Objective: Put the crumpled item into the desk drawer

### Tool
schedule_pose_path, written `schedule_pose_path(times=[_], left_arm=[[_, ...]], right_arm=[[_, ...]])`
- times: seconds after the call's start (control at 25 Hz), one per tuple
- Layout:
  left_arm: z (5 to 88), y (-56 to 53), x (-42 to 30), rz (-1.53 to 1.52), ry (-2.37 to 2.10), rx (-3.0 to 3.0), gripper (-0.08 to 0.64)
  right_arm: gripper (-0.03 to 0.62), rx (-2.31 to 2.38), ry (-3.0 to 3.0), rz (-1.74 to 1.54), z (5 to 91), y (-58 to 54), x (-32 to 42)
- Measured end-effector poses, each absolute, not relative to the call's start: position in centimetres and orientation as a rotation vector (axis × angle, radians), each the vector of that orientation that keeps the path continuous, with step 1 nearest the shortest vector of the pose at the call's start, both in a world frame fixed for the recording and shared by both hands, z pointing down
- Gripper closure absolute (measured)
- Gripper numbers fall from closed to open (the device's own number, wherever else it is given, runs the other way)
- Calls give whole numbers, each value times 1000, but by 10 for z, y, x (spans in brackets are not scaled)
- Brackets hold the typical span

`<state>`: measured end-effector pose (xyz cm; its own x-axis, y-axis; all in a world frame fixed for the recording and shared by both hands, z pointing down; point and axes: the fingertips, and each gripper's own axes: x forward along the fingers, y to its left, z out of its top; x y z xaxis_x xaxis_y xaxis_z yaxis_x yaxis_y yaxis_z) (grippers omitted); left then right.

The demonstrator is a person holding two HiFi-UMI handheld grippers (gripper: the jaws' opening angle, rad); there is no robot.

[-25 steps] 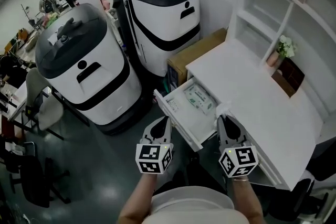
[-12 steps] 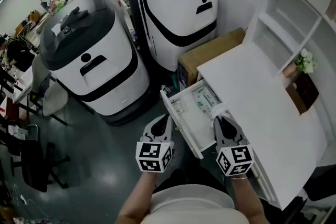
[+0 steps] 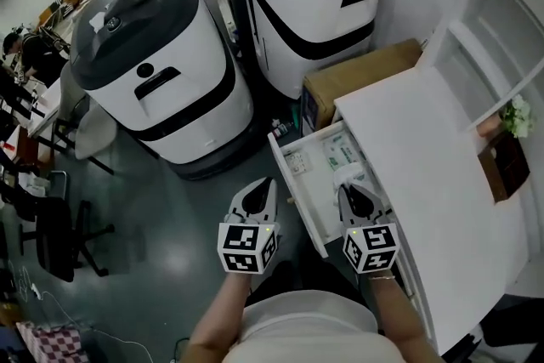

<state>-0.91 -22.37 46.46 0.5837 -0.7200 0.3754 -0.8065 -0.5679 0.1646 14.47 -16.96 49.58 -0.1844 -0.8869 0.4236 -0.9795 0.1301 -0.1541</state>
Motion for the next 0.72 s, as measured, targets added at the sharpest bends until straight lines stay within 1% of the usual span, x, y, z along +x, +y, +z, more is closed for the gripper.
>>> schedule_pose_path(times=[0.72], left_arm=[[491,-214,-42,435,-1416,2294,568]], right_arm=[[557,1504,-2057,758,609,-185,129]])
